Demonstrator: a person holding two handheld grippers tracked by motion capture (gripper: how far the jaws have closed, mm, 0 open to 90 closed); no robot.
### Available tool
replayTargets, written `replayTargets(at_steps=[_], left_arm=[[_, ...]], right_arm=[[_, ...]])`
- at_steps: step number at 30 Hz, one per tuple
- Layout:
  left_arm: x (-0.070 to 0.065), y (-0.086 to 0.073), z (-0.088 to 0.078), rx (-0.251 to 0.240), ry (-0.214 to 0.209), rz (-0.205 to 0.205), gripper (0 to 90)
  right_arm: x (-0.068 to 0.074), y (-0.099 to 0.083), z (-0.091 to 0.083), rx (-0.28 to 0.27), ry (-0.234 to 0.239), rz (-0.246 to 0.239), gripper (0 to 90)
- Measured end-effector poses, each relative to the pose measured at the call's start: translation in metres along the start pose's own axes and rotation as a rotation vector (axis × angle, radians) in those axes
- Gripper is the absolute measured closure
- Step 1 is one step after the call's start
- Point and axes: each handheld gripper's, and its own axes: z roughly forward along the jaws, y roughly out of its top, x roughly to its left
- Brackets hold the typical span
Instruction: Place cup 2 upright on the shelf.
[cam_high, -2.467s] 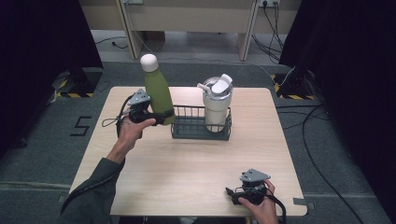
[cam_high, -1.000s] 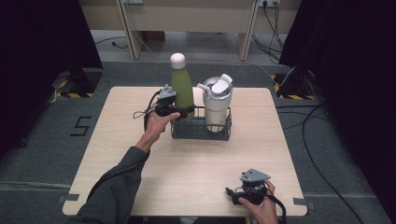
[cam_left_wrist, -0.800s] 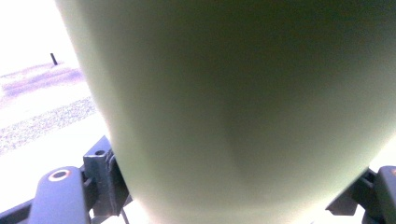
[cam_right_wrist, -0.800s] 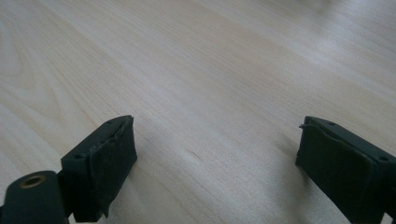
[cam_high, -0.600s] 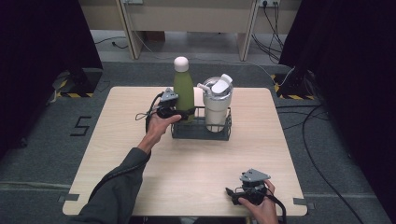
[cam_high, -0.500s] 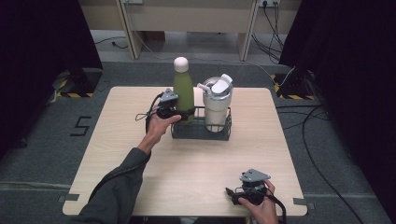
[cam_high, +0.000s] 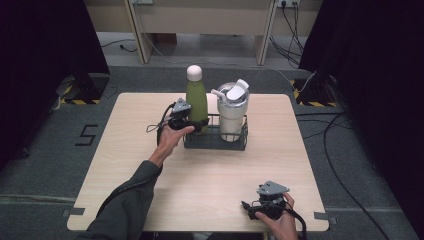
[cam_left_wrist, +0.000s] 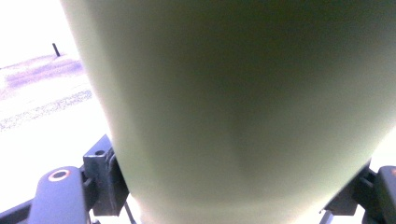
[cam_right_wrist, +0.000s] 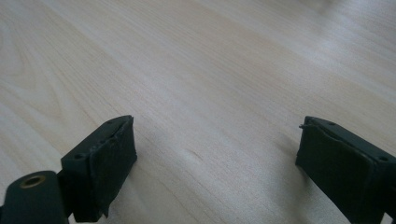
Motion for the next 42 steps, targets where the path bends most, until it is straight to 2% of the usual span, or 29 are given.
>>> replayTargets(at_steps=[14, 23, 27, 34, 42], left_arm=[[0.003, -0.011, 0.004, 0.014, 0.015, -0.004, 20.4], [0.001, -0.014, 0.003, 0.007, 0.014, 0.026, 20.2], [-0.001, -0.014, 0.004, 0.011, 0.022, 0.045, 19.9], [-0.002, -0.014, 0.004, 0.0, 0.025, 0.039, 18.7], [-0.004, -0.005, -0.004, -0.024, 0.03, 0.043, 15.5]], right_arm=[[0.0, 0.0, 0.0, 0.0, 0.0, 0.0, 11.8], [0.0, 0.0, 0.0, 0.001, 0.0, 0.004, 11.8], [0.0, 0.0, 0.0, 0.001, 0.0, 0.004, 11.8], [0.0, 0.0, 0.0, 0.001, 0.0, 0.004, 11.8], [0.0, 0.0, 0.0, 0.001, 0.001, 0.004, 11.8]])
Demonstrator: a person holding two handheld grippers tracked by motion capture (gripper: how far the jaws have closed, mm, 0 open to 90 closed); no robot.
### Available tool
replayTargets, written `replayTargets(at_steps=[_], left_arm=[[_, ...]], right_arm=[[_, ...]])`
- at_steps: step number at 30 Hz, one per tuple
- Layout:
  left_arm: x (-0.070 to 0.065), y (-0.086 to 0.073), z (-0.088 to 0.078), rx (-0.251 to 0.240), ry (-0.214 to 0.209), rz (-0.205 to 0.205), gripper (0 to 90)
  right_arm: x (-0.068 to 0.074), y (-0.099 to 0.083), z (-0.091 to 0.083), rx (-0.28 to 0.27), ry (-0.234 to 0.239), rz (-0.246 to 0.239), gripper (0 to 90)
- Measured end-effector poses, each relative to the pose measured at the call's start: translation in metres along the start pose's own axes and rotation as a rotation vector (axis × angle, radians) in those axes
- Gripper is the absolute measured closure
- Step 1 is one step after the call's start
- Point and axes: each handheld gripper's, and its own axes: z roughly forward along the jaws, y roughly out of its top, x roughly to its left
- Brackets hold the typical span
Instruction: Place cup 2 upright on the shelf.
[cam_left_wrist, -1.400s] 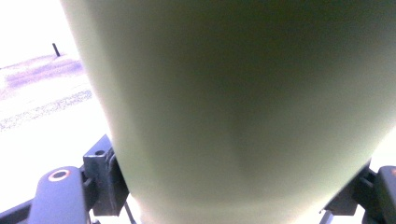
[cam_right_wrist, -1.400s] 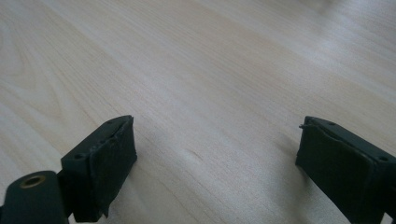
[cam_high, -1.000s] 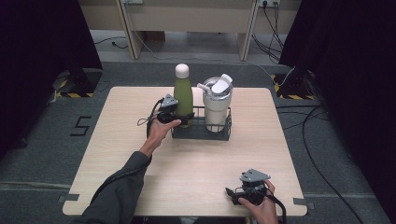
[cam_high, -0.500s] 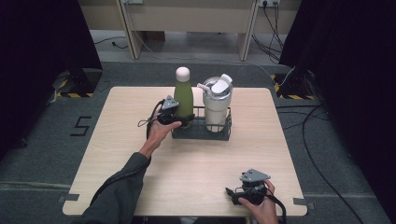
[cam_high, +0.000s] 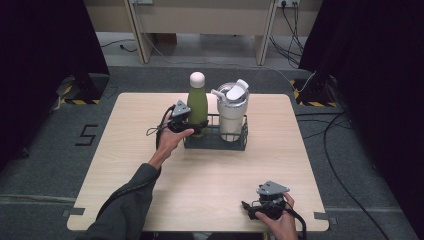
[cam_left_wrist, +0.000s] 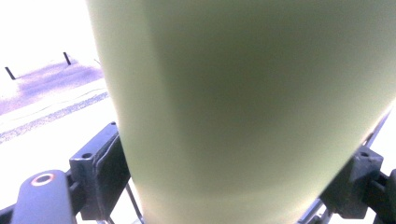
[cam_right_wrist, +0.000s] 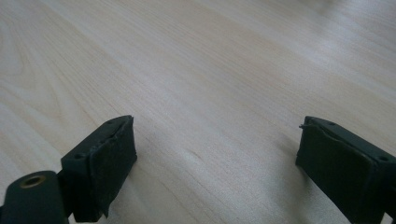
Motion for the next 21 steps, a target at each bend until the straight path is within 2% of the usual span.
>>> replayTargets(at_steps=[14, 21], left_arm=[[0.001, 0.004, -0.011, -0.002, -0.001, 0.005, 15.0], [0.002, 0.004, -0.018, 0.001, -0.012, -0.005, 14.9]], right_arm=[[0.0, 0.0, 0.0, -0.001, 0.0, -0.001, 11.8], [0.0, 0.0, 0.0, 0.0, 0.0, 0.002, 11.8]])
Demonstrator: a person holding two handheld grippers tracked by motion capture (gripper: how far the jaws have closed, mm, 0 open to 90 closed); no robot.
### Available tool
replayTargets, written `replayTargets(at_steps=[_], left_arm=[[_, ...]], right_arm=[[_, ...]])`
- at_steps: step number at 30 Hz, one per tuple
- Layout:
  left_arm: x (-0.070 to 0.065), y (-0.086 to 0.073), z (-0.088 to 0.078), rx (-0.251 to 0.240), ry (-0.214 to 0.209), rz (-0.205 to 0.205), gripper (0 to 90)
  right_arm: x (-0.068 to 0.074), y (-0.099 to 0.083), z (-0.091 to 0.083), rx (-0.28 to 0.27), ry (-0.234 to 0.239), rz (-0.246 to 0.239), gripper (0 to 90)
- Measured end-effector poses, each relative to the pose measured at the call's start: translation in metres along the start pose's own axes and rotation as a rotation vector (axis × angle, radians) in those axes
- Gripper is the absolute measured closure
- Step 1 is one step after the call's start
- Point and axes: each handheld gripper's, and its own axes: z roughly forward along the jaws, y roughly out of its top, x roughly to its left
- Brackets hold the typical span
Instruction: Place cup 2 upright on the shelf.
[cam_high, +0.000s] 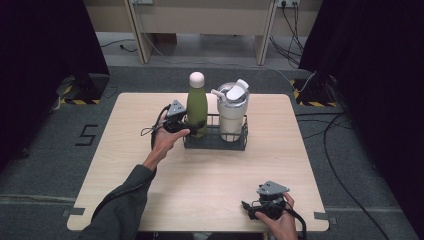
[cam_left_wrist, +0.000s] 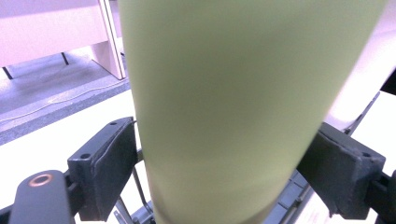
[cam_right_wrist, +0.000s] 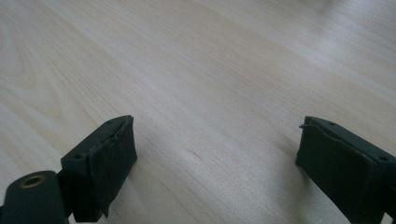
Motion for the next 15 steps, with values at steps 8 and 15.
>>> replayTargets(at_steps=[8, 15], left_arm=[[0.001, 0.001, -0.008, -0.002, 0.002, -0.001, 14.9], [0.002, 0.0, -0.013, -0.003, -0.009, -0.015, 14.9]], right_arm=[[0.0, 0.0, 0.0, 0.001, 0.0, 0.001, 11.8], [0.0, 0.0, 0.0, 0.0, 0.0, -0.001, 11.8]])
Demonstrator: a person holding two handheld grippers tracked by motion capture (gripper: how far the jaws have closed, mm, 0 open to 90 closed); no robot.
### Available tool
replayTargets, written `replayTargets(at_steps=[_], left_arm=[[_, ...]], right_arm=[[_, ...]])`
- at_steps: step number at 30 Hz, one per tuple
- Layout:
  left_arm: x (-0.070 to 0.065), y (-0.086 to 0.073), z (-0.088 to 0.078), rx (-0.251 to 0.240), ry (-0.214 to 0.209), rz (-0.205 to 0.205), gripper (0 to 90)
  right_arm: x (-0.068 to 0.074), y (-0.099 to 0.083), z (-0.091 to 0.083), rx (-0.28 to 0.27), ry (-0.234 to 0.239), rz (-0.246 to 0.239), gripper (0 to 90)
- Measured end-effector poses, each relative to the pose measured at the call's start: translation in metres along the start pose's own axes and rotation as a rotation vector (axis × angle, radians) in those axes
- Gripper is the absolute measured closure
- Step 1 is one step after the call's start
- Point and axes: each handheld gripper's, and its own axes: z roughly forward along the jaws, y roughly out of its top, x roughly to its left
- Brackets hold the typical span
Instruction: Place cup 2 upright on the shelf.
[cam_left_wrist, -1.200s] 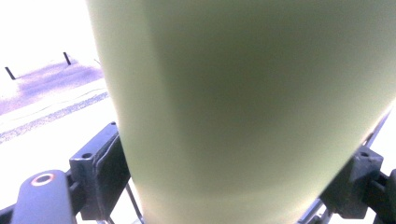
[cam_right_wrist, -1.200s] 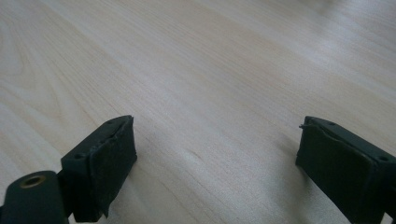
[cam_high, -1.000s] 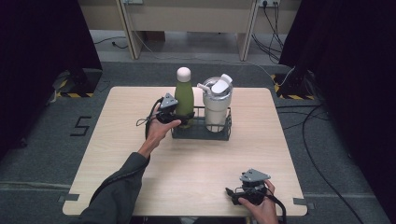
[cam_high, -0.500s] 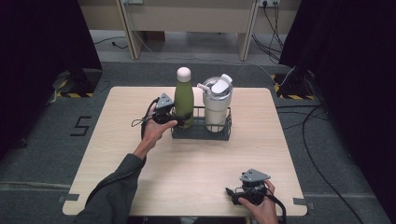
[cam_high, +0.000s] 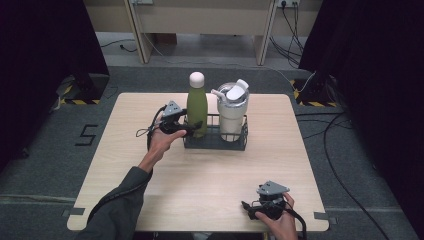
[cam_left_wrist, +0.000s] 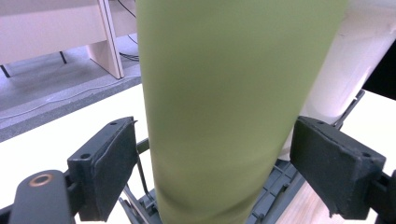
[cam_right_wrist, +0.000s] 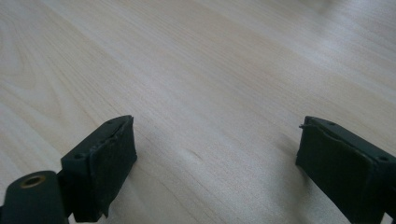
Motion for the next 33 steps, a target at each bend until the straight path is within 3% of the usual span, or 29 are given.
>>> replayTargets(at_steps=[24, 33], left_arm=[[0.005, -0.006, -0.025, 0.003, -0.016, -0.022, 15.1], [0.008, -0.009, -0.035, 0.0, -0.026, -0.05, 15.1]], right_arm=[[0.0, 0.0, 0.0, 0.0, -0.001, -0.001, 11.7], [0.0, 0.0, 0.0, 0.001, -0.001, -0.001, 11.5]])
